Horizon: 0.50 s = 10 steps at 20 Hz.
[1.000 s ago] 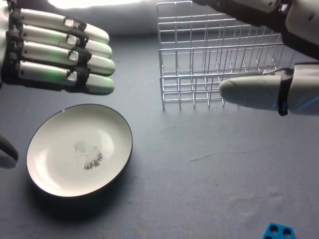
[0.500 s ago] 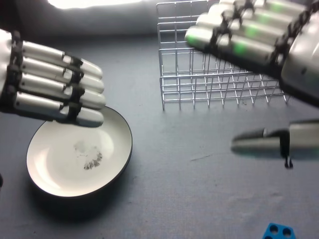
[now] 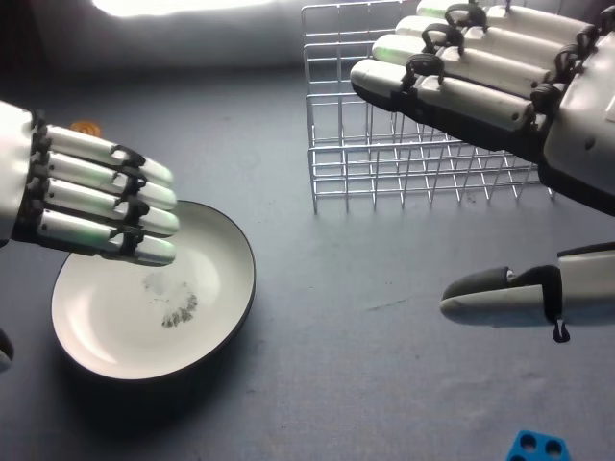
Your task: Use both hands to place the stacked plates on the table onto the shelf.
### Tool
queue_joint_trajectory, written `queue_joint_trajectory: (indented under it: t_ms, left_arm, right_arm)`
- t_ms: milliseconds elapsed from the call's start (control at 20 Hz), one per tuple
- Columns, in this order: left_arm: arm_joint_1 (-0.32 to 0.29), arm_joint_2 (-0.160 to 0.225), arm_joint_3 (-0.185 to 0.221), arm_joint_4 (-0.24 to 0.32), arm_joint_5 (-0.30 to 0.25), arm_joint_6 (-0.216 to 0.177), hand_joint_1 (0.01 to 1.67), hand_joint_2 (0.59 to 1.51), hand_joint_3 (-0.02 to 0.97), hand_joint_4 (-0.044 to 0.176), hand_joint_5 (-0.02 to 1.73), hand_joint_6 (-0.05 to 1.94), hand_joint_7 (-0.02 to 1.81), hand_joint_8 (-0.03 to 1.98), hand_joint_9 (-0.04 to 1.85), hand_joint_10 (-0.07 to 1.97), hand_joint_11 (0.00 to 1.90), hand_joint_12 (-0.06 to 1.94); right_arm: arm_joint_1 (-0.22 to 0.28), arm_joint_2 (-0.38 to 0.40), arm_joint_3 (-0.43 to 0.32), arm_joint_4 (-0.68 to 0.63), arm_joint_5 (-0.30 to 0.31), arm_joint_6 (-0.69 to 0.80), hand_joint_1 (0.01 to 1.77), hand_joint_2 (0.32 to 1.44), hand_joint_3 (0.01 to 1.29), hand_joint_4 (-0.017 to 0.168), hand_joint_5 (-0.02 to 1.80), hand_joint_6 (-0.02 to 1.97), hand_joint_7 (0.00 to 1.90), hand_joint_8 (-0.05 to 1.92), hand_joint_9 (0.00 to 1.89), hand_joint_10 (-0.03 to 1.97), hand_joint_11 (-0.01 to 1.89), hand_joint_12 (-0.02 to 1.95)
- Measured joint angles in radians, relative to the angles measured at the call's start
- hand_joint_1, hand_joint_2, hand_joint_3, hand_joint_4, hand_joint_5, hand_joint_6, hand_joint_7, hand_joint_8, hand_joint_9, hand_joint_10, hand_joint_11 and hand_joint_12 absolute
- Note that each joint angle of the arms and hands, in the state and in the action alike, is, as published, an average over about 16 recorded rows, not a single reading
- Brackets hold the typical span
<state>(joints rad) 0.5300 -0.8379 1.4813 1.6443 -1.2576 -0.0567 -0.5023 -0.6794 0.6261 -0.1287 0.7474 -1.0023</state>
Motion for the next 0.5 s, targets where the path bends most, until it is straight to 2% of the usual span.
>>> queue_joint_trajectory:
  t_ms: [300, 500]
  left_arm:
    - [0.124, -0.048, 0.080, -0.051, 0.009, 0.044, 0.01, 1.108, 0.021, 0.003, 0.07, -0.01, 0.09, -0.01, 0.08, -0.01, 0.01, 0.26]
    - [0.189, -0.070, 0.116, -0.074, 0.010, 0.063, 0.01, 1.108, 0.022, 0.002, 0.05, -0.01, 0.07, -0.01, 0.07, -0.01, 0.01, 0.24]
  right_arm:
    - [-0.002, -0.008, 0.015, -0.073, -0.015, 0.074, 0.49, 0.99, 0.02, 0.003, 0.02, 0.00, 0.01, 0.00, 0.02, 0.01, 0.01, 0.00]
    - [-0.001, -0.015, 0.033, -0.133, -0.015, 0.130, 0.65, 0.98, 0.02, 0.003, 0.02, 0.00, 0.01, 0.00, 0.02, 0.01, 0.01, 0.00]
